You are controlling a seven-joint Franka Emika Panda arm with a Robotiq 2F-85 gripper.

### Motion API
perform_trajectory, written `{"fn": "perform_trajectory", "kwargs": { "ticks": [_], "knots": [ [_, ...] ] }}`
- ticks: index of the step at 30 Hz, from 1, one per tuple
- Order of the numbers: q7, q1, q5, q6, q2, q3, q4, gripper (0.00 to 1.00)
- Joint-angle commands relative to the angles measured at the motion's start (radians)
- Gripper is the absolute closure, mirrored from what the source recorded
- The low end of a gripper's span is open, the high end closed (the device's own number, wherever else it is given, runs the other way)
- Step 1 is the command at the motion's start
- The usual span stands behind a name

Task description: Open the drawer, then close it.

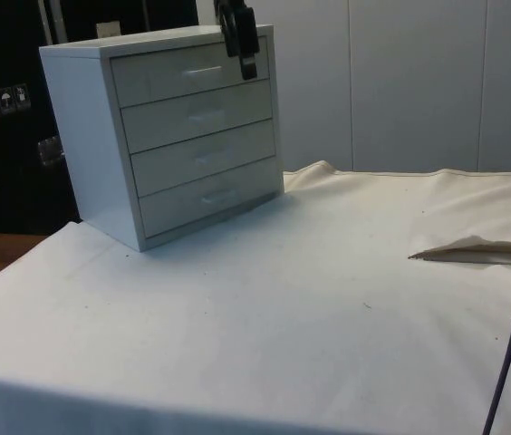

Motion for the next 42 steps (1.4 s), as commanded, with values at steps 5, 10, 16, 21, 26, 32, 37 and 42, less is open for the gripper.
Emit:
{"fn": "perform_trajectory", "kwargs": {
  "ticks": [5, 10, 16, 21, 26, 32, 37, 42],
  "knots": [
    [-0.017, -0.003, -0.042, 0.027, -0.01, 0.0, -0.01, 0.0],
    [-0.025, -0.004, -0.061, 0.039, -0.009, -0.002, -0.013, 0.0],
    [-0.032, -0.002, -0.069, 0.044, -0.002, -0.003, -0.013, 0.0],
    [-0.032, -0.005, -0.111, 0.089, -0.007, -0.003, -0.031, 0.0],
    [-0.031, -0.006, -0.133, 0.113, -0.006, -0.004, -0.041, 0.0],
    [-0.029, -0.007, -0.174, 0.138, -0.006, -0.004, -0.049, 0.0],
    [-0.025, -0.008, -0.199, 0.154, -0.004, -0.004, -0.054, 0.0],
    [-0.015, -0.009, -0.241, 0.173, -0.004, -0.004, -0.06, 0.0]
  ]
}}
